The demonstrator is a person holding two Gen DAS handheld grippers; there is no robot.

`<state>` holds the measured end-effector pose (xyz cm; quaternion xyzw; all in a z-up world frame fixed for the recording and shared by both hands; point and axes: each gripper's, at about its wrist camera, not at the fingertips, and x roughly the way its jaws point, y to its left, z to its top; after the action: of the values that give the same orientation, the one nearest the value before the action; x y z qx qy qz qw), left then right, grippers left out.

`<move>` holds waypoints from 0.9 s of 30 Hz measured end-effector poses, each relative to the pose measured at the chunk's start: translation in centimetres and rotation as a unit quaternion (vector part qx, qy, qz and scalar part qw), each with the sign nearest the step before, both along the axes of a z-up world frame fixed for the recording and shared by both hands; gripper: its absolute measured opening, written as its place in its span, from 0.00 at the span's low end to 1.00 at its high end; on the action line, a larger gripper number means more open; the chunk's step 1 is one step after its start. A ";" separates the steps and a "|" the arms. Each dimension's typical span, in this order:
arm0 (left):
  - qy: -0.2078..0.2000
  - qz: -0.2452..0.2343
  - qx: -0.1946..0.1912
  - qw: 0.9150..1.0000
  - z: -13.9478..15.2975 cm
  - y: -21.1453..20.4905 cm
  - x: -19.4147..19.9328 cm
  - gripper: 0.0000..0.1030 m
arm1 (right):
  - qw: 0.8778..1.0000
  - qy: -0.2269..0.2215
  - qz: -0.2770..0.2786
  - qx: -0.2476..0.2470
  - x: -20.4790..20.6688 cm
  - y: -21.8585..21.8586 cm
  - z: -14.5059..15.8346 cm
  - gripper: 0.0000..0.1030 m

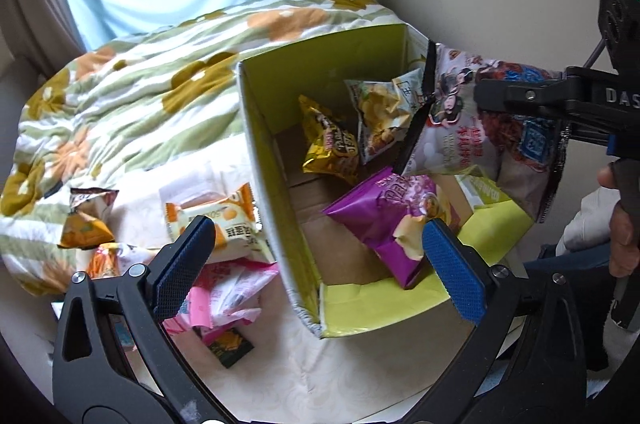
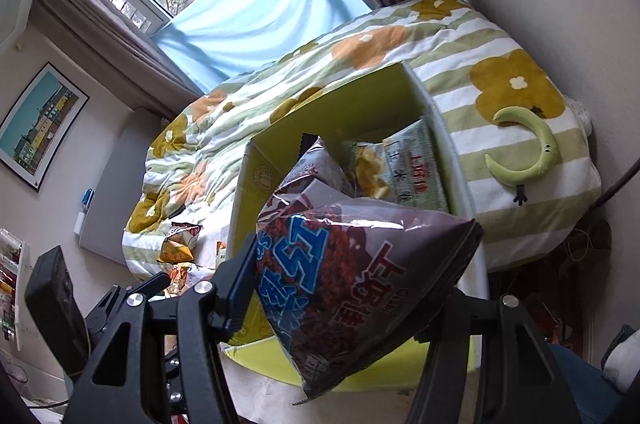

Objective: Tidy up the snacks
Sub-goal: 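Carry both bags over the box and open both grippers to drop them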

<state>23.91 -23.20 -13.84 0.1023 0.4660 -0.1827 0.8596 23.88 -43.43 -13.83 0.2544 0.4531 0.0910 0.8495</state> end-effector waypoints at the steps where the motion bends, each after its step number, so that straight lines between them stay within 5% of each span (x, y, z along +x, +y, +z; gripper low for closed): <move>1: 0.000 0.004 0.001 1.000 0.0 0.3 0.2 0.99 | 1.000 0.004 0.001 -0.001 0.4 0.2 -0.3 0.56; 5: 0.004 0.011 0.004 1.000 -0.3 0.7 1.1 0.99 | 1.000 0.021 -0.011 -0.008 2.3 0.1 -1.7 0.58; 9: 0.011 0.012 0.007 1.000 -0.8 0.6 1.6 0.99 | 0.999 0.033 -0.033 -0.010 2.9 -0.8 -2.8 0.99; 17: 0.016 0.009 0.004 1.000 -1.3 -0.1 1.3 0.99 | 0.998 0.018 -0.025 -0.062 0.1 -1.0 -2.8 0.99; 27: -0.017 0.020 0.001 1.000 1.1 -0.3 -1.5 0.99 | 0.998 0.000 0.000 -0.068 -2.5 -0.8 -0.3 0.99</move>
<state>22.45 -23.48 -12.75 0.0975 0.4537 -0.1635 0.8706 21.38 -44.23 -14.11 0.1960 0.4581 0.0595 0.8650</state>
